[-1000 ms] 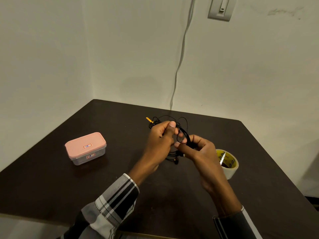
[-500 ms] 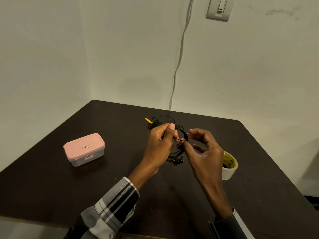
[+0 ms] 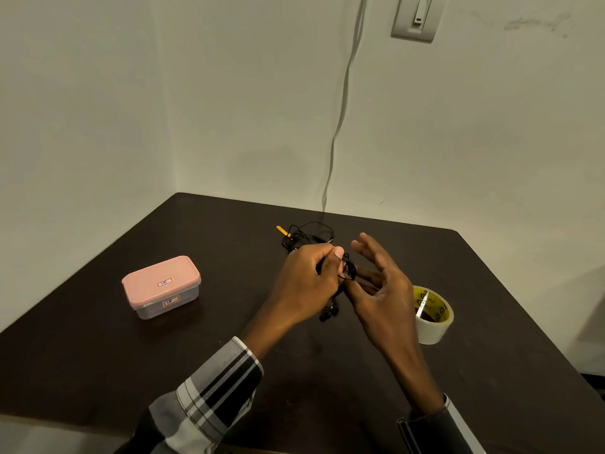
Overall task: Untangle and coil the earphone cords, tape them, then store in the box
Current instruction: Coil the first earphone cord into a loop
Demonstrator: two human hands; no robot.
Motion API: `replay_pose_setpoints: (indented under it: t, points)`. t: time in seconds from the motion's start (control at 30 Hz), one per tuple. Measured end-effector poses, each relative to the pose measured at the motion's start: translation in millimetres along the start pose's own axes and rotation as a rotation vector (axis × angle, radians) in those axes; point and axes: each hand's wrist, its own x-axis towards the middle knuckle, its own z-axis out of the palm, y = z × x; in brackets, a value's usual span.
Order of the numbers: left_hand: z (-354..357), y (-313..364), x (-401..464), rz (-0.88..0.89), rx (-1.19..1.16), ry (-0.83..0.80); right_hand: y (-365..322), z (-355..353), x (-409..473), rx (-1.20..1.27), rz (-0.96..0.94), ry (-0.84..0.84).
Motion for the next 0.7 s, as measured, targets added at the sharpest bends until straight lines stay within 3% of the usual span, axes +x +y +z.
replay_pose_setpoints:
  t: [0.17, 0.37, 0.7]
  points:
    - [0, 2, -1, 0.026, 0.064, -0.108, 0, -2, 0, -0.015, -0.051, -0.021]
    - [-4, 4, 4, 0.024, 0.059, -0.112, 0, 1, 1, -0.13, -0.211, 0.021]
    - [-17, 11, 5, -0.18, -0.389, -0.098, -10, 1, 6, 0.185, -0.103, -0.028]
